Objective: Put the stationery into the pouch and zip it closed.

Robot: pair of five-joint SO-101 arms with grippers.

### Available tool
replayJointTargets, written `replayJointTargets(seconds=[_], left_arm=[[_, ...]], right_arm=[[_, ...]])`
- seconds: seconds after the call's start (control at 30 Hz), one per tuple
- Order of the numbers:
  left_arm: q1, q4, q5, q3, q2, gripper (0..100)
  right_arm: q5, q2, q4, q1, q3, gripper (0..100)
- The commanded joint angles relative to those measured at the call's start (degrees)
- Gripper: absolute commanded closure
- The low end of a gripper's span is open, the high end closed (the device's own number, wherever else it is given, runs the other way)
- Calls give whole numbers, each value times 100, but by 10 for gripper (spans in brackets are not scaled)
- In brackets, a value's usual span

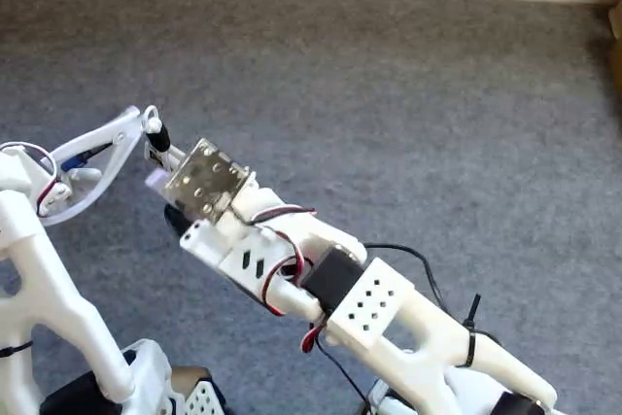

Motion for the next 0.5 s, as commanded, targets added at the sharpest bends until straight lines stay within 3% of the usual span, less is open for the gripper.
replayJointTargets(seconds=[0.0,0.17,0.47], left_arm=[[31,-26,70,75,57,993],[31,-26,70,75,57,993],[48,-26,70,75,57,993]], right_arm=[[-774,-303,-514,171,4,993],[-1626,-303,-760,242,4,993],[-1767,-303,-760,277,-31,993]])
